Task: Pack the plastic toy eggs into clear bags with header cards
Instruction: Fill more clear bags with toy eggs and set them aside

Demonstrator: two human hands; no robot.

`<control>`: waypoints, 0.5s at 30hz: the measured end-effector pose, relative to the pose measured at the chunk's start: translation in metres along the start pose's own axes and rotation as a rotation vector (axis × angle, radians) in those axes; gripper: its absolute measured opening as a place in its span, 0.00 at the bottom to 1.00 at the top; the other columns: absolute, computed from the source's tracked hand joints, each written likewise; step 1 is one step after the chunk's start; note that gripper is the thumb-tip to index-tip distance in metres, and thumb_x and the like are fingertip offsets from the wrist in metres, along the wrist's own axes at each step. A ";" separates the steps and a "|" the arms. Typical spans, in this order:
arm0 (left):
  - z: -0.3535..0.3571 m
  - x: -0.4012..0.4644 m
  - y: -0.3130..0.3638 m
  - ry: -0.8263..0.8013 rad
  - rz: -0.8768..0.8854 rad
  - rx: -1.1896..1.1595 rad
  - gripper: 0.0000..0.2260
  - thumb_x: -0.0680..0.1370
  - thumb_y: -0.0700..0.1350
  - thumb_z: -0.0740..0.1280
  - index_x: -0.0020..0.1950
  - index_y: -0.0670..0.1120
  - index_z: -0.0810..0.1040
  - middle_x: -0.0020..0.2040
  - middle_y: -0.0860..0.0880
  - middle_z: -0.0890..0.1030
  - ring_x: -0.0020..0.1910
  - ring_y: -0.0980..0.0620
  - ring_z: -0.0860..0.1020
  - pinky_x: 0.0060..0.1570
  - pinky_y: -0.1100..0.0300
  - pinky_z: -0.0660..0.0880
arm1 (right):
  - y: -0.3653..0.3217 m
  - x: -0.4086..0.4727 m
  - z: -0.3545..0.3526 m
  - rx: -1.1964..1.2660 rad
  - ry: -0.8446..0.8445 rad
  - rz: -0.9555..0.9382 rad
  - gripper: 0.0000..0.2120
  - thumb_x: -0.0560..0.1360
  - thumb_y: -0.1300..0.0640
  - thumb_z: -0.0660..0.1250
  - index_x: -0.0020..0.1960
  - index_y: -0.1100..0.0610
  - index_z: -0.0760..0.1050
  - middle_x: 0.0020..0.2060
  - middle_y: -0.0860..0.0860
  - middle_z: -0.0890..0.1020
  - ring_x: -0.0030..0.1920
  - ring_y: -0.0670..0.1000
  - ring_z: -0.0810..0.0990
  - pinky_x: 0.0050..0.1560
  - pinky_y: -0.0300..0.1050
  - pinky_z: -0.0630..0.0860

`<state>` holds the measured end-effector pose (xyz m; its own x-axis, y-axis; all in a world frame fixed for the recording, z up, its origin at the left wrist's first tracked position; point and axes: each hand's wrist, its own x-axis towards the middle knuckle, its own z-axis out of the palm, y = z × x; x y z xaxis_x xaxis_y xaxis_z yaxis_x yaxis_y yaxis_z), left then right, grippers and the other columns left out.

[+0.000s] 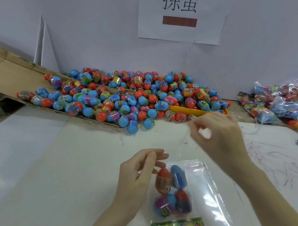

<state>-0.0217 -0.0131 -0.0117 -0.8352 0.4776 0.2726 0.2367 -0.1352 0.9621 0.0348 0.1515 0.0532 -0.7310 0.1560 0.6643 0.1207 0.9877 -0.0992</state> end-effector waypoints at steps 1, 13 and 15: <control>0.000 0.001 0.000 0.015 -0.015 -0.029 0.13 0.78 0.36 0.58 0.44 0.49 0.79 0.41 0.57 0.85 0.36 0.57 0.82 0.34 0.70 0.75 | 0.013 0.001 -0.005 0.065 0.004 0.102 0.04 0.70 0.62 0.71 0.37 0.60 0.79 0.30 0.50 0.78 0.32 0.51 0.75 0.41 0.51 0.71; 0.004 0.004 0.000 0.033 -0.048 -0.056 0.13 0.79 0.36 0.56 0.44 0.47 0.79 0.41 0.56 0.85 0.36 0.57 0.81 0.34 0.70 0.75 | 0.129 -0.013 -0.043 -0.226 -0.444 0.638 0.22 0.67 0.59 0.73 0.60 0.58 0.74 0.42 0.55 0.77 0.36 0.52 0.71 0.34 0.42 0.69; 0.004 0.004 0.000 0.035 -0.054 -0.055 0.13 0.79 0.36 0.56 0.44 0.48 0.79 0.41 0.57 0.85 0.35 0.58 0.81 0.33 0.71 0.74 | 0.127 -0.006 -0.053 0.057 -0.288 0.675 0.16 0.66 0.52 0.73 0.48 0.58 0.74 0.30 0.53 0.76 0.28 0.50 0.70 0.26 0.39 0.65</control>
<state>-0.0234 -0.0079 -0.0105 -0.8633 0.4549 0.2188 0.1639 -0.1575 0.9738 0.0900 0.2752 0.0761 -0.6582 0.7186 0.2245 0.5776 0.6733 -0.4615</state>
